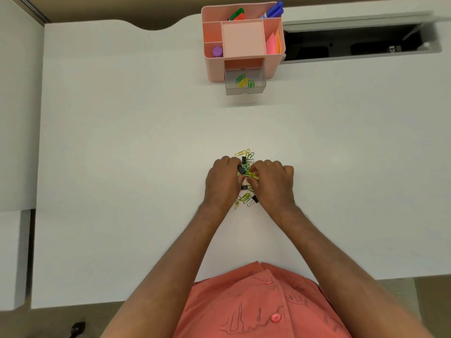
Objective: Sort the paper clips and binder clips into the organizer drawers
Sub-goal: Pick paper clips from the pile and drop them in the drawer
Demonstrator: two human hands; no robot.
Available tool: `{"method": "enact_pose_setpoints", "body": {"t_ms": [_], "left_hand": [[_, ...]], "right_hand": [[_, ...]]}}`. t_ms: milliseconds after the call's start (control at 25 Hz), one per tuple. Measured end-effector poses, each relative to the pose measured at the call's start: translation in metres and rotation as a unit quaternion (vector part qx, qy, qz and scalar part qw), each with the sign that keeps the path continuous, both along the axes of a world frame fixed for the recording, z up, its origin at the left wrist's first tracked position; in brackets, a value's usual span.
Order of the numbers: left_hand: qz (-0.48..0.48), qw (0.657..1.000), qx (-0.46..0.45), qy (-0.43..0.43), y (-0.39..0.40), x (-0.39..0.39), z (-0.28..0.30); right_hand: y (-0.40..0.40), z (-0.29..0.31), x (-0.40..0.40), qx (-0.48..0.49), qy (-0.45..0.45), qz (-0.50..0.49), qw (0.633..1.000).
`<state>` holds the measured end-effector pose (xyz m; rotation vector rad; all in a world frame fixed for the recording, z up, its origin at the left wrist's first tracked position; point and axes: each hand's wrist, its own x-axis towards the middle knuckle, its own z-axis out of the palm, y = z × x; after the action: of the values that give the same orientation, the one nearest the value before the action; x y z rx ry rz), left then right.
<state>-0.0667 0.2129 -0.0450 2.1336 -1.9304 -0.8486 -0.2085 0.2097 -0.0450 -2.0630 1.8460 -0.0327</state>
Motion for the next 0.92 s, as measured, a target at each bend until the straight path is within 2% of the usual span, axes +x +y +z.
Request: {"method": "enact_pose_setpoints", "body": {"t_ms": [240, 400, 520, 640, 800, 920], "left_hand": [[0.014, 0.999, 0.026, 0.018, -0.007, 0.002, 0.002], [0.038, 0.998, 0.029, 0.038, -0.008, 0.003, 0.004], [0.041, 0.998, 0.022, 0.043, -0.008, 0.004, 0.005], [0.049, 0.996, 0.021, 0.065, -0.009, 0.006, 0.005], [0.067, 0.988, 0.018, 0.141, -0.009, 0.019, 0.001], [0.114, 0.975, 0.031, 0.187, -0.01, 0.03, -0.002]], "right_hand": [[-0.006, 0.003, 0.004, 0.049, -0.034, -0.026, 0.998], [-0.011, 0.006, -0.002, 0.087, -0.098, -0.075, 0.989], [-0.017, 0.011, -0.013, 0.135, -0.191, -0.128, 0.964], [-0.023, 0.021, -0.022, 0.168, -0.314, -0.173, 0.918], [-0.038, 0.041, -0.024, 0.172, -0.395, -0.191, 0.882], [-0.069, 0.062, -0.019, 0.138, -0.438, -0.173, 0.871]]}}
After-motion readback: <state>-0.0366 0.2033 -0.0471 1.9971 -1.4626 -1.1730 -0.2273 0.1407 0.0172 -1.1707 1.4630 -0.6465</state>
